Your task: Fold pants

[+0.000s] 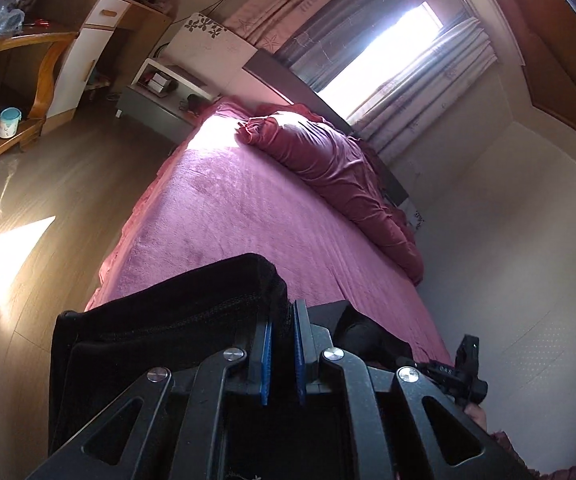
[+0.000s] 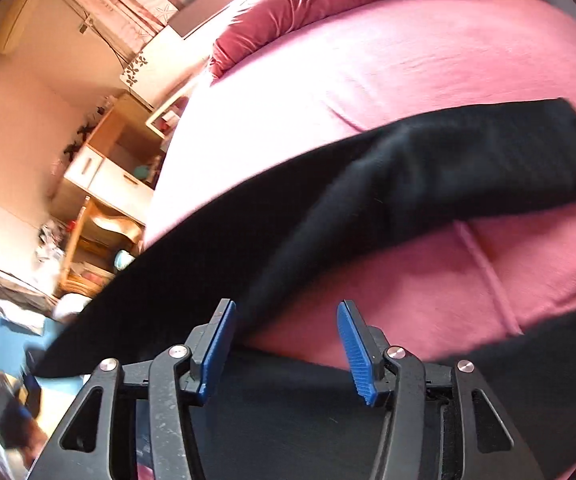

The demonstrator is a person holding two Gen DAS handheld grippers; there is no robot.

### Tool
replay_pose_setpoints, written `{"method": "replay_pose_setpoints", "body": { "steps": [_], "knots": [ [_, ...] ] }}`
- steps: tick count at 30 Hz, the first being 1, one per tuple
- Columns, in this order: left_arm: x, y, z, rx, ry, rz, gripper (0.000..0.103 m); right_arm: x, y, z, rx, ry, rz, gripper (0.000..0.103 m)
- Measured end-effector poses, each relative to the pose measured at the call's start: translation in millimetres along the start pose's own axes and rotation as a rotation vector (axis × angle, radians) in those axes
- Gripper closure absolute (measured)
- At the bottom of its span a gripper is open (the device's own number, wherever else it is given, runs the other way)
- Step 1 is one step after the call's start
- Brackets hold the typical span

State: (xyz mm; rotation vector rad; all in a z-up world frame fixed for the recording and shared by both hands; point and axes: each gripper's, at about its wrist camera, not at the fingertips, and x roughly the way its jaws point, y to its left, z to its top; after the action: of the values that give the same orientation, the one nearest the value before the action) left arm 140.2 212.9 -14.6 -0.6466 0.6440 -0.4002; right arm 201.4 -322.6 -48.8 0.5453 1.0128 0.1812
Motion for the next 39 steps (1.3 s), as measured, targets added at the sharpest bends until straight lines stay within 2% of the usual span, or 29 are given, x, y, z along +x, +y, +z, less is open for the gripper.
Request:
{"method": "replay_pose_setpoints", "body": {
  "steps": [5,9,10,13,17,21,23,25,28,31,34,39],
  "knots": [
    [-25.8,2.9,-26.6,0.003,0.026,-0.025,0.095,37.6,10.8,41.4,0.11,0.008,0.042,0.052],
    [-37.1,6.5,-38.8,-0.001,0.043,-0.028,0.095,66.4,2.3,66.5,0.184,0.014,-0.031,0.055],
    [-39.4,6.5,-42.6,0.003,0.048,-0.022,0.095,74.1,-2.6,71.8,0.202,0.024,-0.055,0.06],
    [-36.7,10.7,-43.0,-0.003,0.065,-0.007,0.095,86.6,-18.3,81.4,0.219,0.026,-0.123,0.091],
    [-20.7,25.1,-17.6,-0.05,0.055,0.055,0.095,70.1,-10.1,88.8,0.145,-0.01,-0.094,0.092],
    [0.8,42.8,45.4,-0.113,-0.034,0.105,0.095,9.0,11.4,85.0,0.093,-0.106,0.033,0.092],
    [7.1,46.8,75.3,-0.122,-0.079,0.123,0.095,-24.6,19.7,76.6,0.054,-0.155,0.117,0.092],
    [10.2,47.4,92.3,-0.124,-0.101,0.131,0.095,-51.7,24.4,58.5,0.008,-0.182,0.163,0.092],
    [5.9,43.6,89.6,-0.098,-0.106,0.129,0.095,-83.2,18.0,10.5,-0.059,-0.175,0.206,0.092],
    [-4.9,51.5,60.8,-0.109,-0.068,0.124,0.095,-91.3,-7.2,-40.4,-0.066,-0.126,0.212,0.093],
    [-18.4,68.0,20.3,-0.151,-0.028,0.135,0.095,-81.7,-30.3,-81.3,-0.062,-0.065,0.181,0.093],
    [-37.6,106.4,-48.3,-0.288,0.029,0.177,0.095,-54.2,-54.5,-124.5,-0.021,0.022,0.141,0.095]
  ]
}}
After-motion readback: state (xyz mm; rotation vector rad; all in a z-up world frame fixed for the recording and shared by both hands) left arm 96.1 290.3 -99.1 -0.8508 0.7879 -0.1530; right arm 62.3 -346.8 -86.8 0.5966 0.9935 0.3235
